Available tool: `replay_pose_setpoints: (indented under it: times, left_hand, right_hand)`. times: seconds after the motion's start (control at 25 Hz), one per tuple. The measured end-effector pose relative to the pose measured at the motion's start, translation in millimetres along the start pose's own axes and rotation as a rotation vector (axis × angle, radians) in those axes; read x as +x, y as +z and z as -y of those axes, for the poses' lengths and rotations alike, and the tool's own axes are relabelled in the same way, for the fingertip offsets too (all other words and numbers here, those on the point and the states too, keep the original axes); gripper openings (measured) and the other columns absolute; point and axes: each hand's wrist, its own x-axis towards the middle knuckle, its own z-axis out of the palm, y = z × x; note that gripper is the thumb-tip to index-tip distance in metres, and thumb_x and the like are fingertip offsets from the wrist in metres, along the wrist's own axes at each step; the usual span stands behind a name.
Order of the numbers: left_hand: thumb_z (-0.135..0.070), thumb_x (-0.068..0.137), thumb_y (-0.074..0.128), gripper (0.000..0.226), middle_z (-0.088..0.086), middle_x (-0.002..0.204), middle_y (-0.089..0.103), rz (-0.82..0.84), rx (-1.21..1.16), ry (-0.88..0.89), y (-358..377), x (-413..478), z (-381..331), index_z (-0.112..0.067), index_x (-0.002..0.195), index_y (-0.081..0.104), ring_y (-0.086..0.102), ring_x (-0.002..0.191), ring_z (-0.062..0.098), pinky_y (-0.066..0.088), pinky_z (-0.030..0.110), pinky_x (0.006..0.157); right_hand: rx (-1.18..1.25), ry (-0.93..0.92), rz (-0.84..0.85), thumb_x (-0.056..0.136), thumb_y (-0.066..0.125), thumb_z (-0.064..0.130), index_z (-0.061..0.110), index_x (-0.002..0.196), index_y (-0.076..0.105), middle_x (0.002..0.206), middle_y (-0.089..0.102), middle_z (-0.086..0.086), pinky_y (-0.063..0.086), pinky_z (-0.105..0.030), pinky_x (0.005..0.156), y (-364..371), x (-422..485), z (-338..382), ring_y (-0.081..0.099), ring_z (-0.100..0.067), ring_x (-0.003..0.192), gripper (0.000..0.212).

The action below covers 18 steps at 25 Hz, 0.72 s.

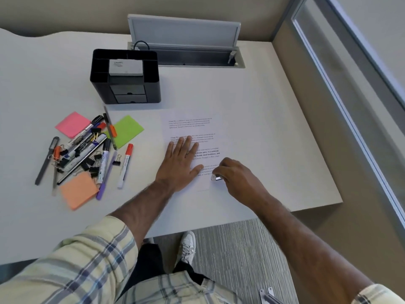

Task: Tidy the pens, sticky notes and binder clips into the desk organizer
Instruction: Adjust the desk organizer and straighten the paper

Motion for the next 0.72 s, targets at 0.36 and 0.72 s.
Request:
replay_pose_setpoints:
  times: [0.36,0.72]
  left_hand:
    - [-0.064,0.099,0.019,0.077,0.005,0.168,-0.006,-0.012,-0.017,-0.005,2.4,0.8,1.7,-0.022,0.161,0.003,-0.006,0.155,0.025,-0.004,0.047,0.124]
    - [-0.064,0.099,0.019,0.077,0.005,0.168,-0.006,-0.015,-0.002,-0.003,3.1,1.0,1.0,-0.022,0.161,0.003,-0.007,0.155,0.025,-0.003,0.048,0.124]
  right_hand:
    - [-0.064,-0.021,0.01,0.084,0.054,-0.012,0.017,0.107,0.071,0.098,0.057,0.0,0.046,-0.031,0.066,13.4,2.0,-3.1,0.055,-0.023,0.084,0.04]
    - [-0.096,-0.047,-0.003,0.078,0.055,-0.014,0.013,0.1,0.068,0.094,0.055,-0.003,0.048,-0.036,0.065,17.9,-1.2,-4.0,0.054,-0.025,0.081,0.037]
